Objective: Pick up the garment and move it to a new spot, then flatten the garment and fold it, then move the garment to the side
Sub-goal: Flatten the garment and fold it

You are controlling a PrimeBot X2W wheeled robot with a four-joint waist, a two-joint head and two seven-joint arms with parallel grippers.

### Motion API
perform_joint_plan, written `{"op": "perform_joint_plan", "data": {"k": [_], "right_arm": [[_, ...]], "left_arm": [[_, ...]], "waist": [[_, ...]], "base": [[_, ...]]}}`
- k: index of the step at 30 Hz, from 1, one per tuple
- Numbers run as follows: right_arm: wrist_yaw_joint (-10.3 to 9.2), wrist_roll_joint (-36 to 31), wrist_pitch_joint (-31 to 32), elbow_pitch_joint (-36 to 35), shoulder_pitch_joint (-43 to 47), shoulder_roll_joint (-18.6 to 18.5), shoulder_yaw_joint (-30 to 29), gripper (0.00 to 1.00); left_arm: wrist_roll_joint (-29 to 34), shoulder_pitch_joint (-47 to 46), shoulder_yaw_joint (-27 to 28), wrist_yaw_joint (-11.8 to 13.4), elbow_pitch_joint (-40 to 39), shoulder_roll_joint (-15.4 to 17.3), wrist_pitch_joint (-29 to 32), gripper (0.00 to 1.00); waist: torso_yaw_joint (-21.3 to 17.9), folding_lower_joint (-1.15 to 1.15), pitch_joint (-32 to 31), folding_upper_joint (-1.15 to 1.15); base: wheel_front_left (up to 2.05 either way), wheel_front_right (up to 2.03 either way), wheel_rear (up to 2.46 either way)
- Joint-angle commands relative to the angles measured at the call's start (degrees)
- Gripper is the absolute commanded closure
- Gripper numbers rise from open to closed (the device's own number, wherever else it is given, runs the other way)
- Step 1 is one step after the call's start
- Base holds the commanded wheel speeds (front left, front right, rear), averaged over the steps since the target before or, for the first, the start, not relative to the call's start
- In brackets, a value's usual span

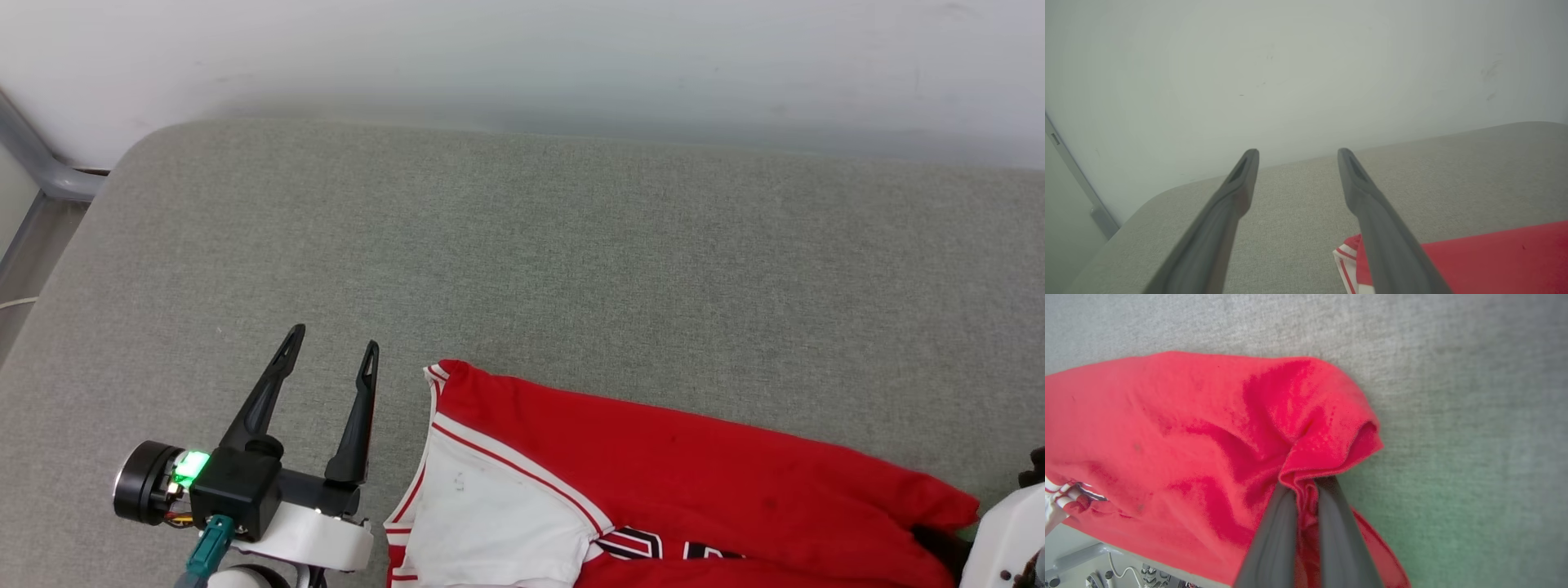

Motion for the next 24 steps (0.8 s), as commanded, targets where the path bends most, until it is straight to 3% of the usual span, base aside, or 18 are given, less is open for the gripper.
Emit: {"op": "perform_joint_plan", "data": {"k": [1, 14, 24], "right_arm": [[-0.26, -1.23, -1.95, 2.34, -0.22, -1.54, -0.45, 1.0], [-0.17, -8.27, -7.64, 8.71, -2.5, -9.92, -6.16, 1.0], [-0.14, -7.23, -6.24, 3.54, -1.74, -7.53, -4.07, 1.0]], "left_arm": [[0.47, 0.65, 0.35, -0.53, 0.21, -0.28, -0.26, 0.0], [0.69, 1.55, 0.71, -1.4, 0.63, -0.76, -0.26, 0.0], [0.46, 2.69, 0.73, -1.78, 1.47, -2.04, -0.26, 0.0]], "waist": [[-0.31, 0.0, -0.48, 0.0], [-1.33, 0.0, -2.22, 0.0], [-1.62, 0.0, -4.74, 0.0]], "base": [[0.0, 0.0, 0.0], [0.0, 0.0, 0.0], [0.0, 0.0, 0.0]]}}
